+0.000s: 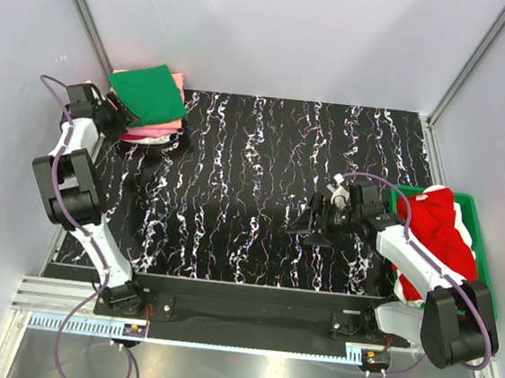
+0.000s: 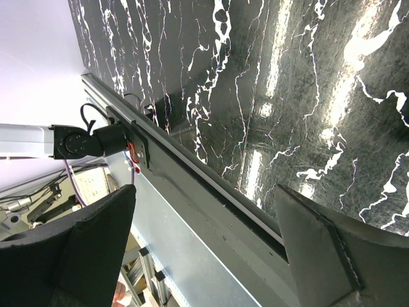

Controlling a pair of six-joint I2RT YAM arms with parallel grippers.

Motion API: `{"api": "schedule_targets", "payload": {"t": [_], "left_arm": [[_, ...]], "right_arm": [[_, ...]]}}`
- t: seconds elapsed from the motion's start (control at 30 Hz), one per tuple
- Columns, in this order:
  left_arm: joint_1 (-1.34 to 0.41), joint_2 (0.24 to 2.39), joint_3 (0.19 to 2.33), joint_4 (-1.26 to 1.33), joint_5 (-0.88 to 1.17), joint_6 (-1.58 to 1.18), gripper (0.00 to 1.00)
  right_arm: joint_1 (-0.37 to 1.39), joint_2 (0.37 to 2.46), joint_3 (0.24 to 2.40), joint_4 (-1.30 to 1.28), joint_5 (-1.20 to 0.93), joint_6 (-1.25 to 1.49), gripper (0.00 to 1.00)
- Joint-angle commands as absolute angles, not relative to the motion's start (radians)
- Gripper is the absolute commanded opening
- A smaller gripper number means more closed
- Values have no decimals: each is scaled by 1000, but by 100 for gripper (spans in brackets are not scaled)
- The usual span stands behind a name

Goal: Fold and stack the t-shirts
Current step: Neatly place the folded tshirt to the corner

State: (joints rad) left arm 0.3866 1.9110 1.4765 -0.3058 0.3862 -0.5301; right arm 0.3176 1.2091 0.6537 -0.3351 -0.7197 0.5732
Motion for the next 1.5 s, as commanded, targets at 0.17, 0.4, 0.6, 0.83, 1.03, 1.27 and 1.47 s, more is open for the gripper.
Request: {"api": "schedule_targets", "payload": {"t": [0.17, 0.4, 0.6, 0.83, 1.03, 1.27, 1.47], "left_arm": [[371, 1948, 1586, -275, 417, -540, 45], [368, 1968, 1618, -299, 429, -537, 37], [368, 1973, 1612, -287, 466, -523, 7], [371, 1982, 1653, -311, 500, -496, 0], [432, 1986, 1723, -344, 469, -503, 0], [485, 2063, 1890, -442, 471, -476, 0], [500, 2111, 1959, -492, 485, -451, 0]], "right_arm": [[313, 1198, 646, -330, -736, 557, 96], [314, 1187, 640, -347, -730, 545, 96], [314, 1187, 635, -345, -730, 545, 96], [313, 1175, 635, -356, -724, 537, 96], [313, 1173, 635, -367, -724, 528, 96], [313, 1169, 635, -379, -722, 522, 96], [313, 1170, 641, -377, -721, 520, 96]]}}
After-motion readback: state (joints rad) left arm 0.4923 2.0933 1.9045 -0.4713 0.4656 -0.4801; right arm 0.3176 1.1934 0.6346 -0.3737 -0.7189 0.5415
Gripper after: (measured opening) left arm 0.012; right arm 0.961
